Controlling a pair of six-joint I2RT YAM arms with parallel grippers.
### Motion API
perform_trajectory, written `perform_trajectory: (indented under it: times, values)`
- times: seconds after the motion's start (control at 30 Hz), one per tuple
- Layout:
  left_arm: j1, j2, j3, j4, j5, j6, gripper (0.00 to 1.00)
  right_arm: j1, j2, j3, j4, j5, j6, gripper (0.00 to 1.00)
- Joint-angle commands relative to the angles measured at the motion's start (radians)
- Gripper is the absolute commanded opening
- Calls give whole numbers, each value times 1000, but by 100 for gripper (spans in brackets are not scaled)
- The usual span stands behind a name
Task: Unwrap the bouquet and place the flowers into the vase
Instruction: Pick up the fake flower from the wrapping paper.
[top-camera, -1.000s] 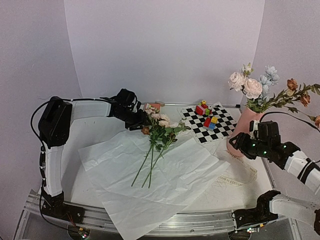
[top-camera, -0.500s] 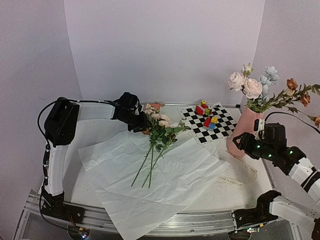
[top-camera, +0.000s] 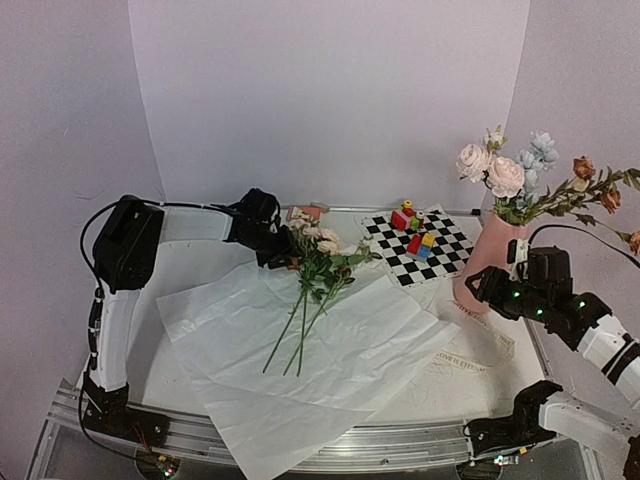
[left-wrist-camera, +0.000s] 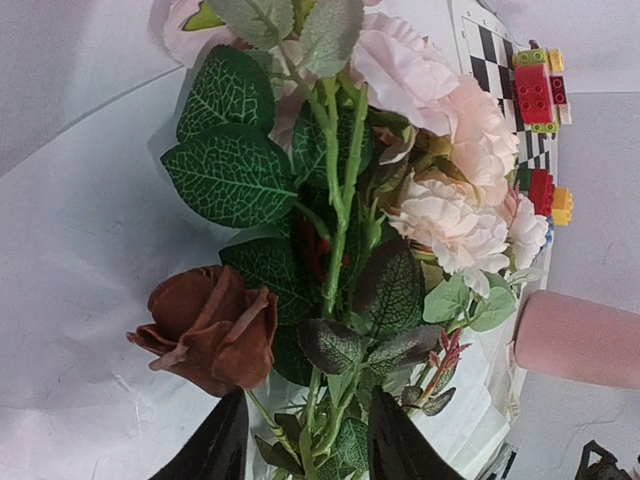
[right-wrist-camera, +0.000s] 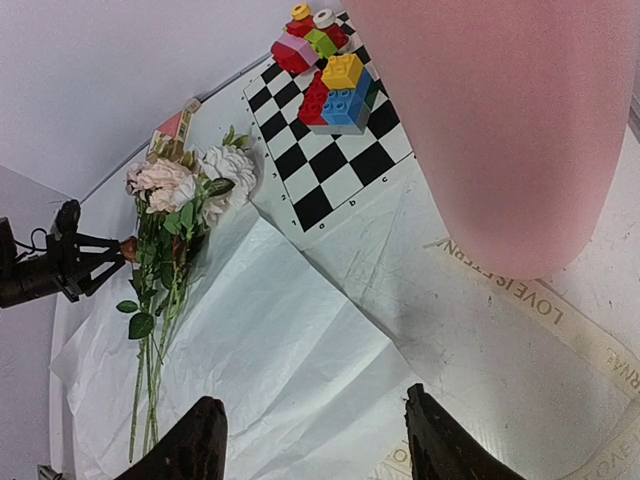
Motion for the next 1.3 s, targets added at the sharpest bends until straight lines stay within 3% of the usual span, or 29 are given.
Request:
perform_trajectory:
  times: [0.0, 0.13, 0.33, 0.67, 1.17, 1.27]
  values:
    - [1, -20, -8, 21, -9, -41, 46, 7, 13, 34, -18, 16, -22, 62]
    - [-8, -96, -70, 20, -73, -54, 51, 7, 24, 38, -17, 15, -25, 62]
    - [-23, -152, -125, 29, -90, -90, 51, 7, 42, 40, -10, 7, -32, 63]
    - [-29, -93, -109, 51, -45, -138, 37, 7, 81, 61, 0, -5, -50, 63]
    - [-39, -10, -73, 58, -60, -199, 33, 6, 123, 95, 12, -38, -62, 63]
    - [-39, -4, -62, 66, -78, -209, 23, 6, 131, 107, 13, -45, -69, 63]
